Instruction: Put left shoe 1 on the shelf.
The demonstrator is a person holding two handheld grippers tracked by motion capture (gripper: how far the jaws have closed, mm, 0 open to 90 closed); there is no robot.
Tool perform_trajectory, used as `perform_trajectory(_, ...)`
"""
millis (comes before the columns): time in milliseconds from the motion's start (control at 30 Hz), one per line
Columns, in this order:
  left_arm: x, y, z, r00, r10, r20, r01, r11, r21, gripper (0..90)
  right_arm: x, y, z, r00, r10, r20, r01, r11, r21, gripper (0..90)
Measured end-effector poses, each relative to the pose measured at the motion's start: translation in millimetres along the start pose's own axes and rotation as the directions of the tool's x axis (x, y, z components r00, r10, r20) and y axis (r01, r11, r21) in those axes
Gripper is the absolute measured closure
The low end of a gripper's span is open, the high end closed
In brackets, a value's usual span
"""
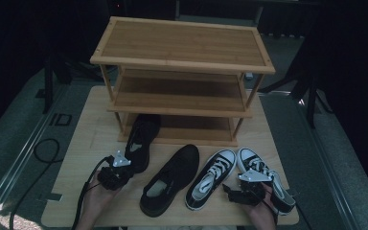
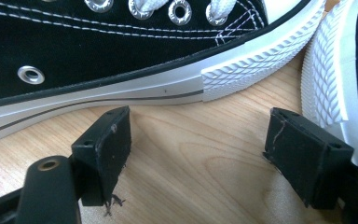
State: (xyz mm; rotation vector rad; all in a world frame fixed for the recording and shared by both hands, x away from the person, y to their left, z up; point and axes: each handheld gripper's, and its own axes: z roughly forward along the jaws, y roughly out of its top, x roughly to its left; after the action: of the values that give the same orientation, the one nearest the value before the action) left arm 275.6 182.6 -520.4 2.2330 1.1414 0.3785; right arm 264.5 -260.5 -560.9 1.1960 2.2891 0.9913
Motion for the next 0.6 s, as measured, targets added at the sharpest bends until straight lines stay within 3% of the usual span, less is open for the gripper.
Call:
perform_trajectory(167, 4.2, 10.0, 5.9, 0.9999, -0.016, -0.004, 0.016, 0.9997, -0.017, 89.9, 0.0, 0.0, 0.0, 1.0, -0.001, -0.001, 0.001, 1.0, 0.0, 22.4)
perform_trajectory(300, 6.8, 20.0, 12.9, 0.9994, -0.025, 0.024, 0.026, 0.9989, -0.038, 89.9, 0.1, 0.0, 0.0, 1.0, -0.001, -0.002, 0.001, 1.0, 0.0, 22.4)
perform_trajectory(600, -4.9, 11.5, 21.6, 0.9998, 0.009, 0.018, -0.009, 0.9998, 0.018, 89.8, 0.2, -0.1, -0.1, 1.0, -0.003, -0.003, 0.003, 1.0, 0.0, 22.4)
